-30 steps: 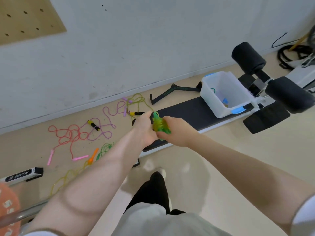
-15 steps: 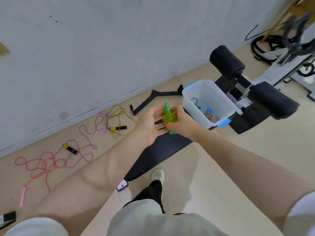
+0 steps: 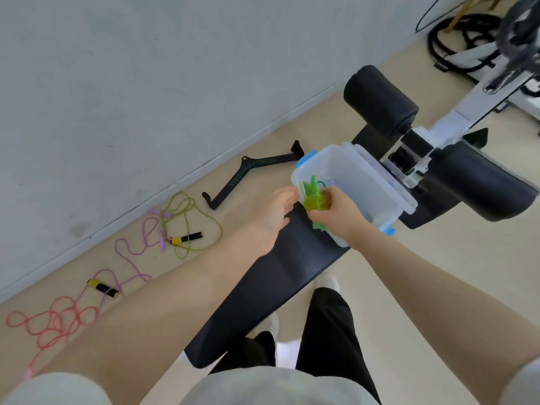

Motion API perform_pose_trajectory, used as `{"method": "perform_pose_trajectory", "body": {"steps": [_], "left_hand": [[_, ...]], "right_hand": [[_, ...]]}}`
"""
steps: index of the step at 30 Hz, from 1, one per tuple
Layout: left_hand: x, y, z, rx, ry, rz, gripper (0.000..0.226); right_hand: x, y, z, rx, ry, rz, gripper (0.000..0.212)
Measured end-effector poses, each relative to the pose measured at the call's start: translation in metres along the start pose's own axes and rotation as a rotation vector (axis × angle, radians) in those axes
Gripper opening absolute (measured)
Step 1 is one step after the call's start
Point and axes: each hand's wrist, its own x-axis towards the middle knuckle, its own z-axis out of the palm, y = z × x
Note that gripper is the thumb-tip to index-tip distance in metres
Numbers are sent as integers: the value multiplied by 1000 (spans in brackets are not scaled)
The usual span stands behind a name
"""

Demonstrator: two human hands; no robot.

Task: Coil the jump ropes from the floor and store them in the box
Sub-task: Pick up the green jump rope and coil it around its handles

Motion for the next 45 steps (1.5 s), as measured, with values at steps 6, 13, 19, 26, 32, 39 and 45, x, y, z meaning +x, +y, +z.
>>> {"method": "perform_pose_trajectory", "body": {"steps": [6, 13, 19, 26, 32, 39, 45], "left_hand": [[111, 13, 28, -1, 147, -118, 13], [211, -10, 36, -137, 378, -146, 19], [247, -45, 39, -17, 588, -28, 31], [240, -49, 39, 19, 615, 9, 28], [190, -30, 27, 131, 533, -23, 22], [56, -41, -41, 143, 673, -12, 22], [-105, -129, -125, -41, 899, 23, 19]], "right_hand": [[123, 62, -36, -26, -56, 242, 30], [239, 115, -30, -177, -229, 249, 26], [294, 167, -14, -297, -348, 271, 46], [280, 148, -22, -788, -320, 141, 55], [220, 46, -25, -698, -265, -316, 32], [117, -36, 31, -789, -678, -514, 24], [0, -59, 136, -942, -801, -603, 27]]}}
